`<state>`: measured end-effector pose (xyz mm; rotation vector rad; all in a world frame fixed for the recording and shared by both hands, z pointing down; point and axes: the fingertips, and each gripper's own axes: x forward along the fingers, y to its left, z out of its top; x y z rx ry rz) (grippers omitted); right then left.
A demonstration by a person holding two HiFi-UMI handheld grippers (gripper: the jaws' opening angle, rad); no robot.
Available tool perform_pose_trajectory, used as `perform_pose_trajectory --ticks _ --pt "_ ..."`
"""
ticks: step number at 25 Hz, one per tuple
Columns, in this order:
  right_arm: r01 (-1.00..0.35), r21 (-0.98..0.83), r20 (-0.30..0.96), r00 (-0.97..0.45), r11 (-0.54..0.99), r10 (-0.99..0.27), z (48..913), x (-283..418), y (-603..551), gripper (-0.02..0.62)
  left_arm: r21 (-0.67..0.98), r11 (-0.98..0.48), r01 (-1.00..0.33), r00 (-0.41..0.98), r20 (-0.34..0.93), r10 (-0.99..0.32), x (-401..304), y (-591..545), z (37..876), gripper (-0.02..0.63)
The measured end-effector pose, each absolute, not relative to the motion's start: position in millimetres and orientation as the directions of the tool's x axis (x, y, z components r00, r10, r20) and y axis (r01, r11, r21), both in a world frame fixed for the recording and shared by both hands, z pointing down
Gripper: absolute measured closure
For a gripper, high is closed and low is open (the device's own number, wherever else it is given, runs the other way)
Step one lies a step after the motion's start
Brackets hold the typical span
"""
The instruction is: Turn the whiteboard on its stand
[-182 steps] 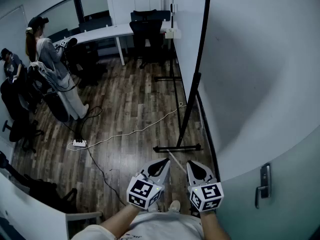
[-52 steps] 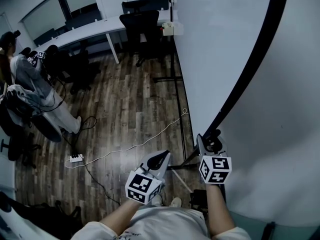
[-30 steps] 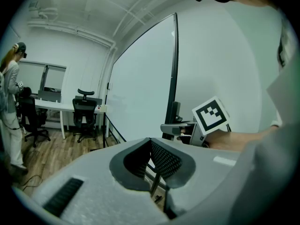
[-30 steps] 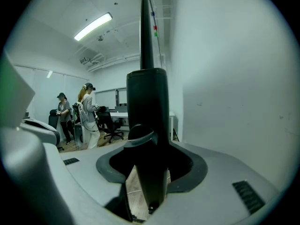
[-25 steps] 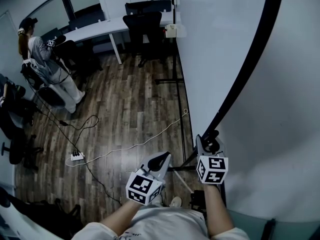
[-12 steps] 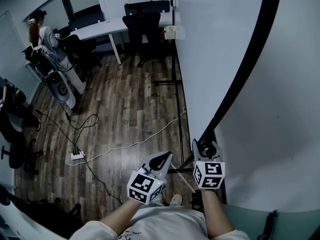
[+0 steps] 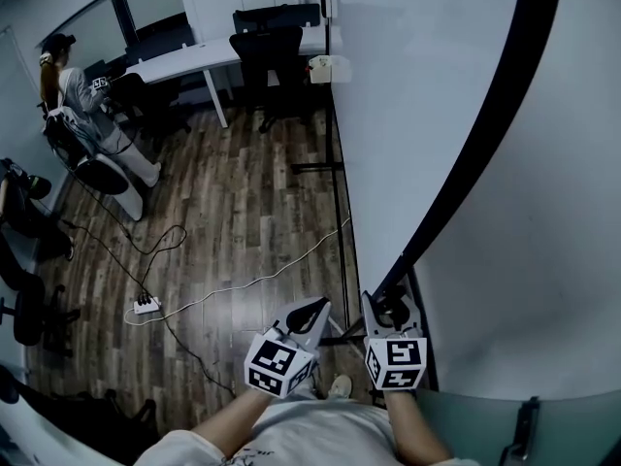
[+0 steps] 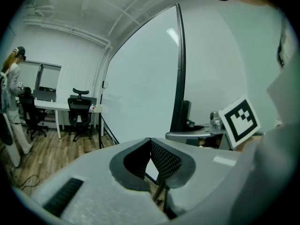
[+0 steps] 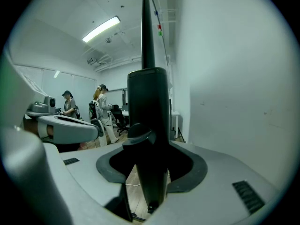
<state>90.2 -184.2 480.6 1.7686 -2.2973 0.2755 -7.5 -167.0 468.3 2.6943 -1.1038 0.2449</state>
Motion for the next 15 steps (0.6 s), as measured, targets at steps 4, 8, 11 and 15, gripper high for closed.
perform_pose_trajectory --ticks 4,8,11,15 --pt "-0.966 -0.011 0.296 -0.248 0.257 -0.922 480 88 -169 0.410 0.139 -0.698 -0.703 0.706 0.254 -0.661 -6 -159 475 0.595" --pt "-0.966 -0.007 0.300 -0.249 0.259 -0.921 476 85 -164 0.410 0.146 -0.702 -0.698 0.711 0.259 -0.653 -6 -156 476 0.595" --pt "-0.965 -0.007 0.305 -0.252 0.263 -0.918 475 82 -163 0.410 0.148 -0.702 -0.696 0.712 0.259 -0.652 -6 -155 475 0.595" --pt "-0.966 -0.009 0.308 -0.250 0.260 -0.918 472 81 -162 0.410 0.152 -0.701 -0.697 0.713 0.259 -0.652 -6 -155 473 0.595"
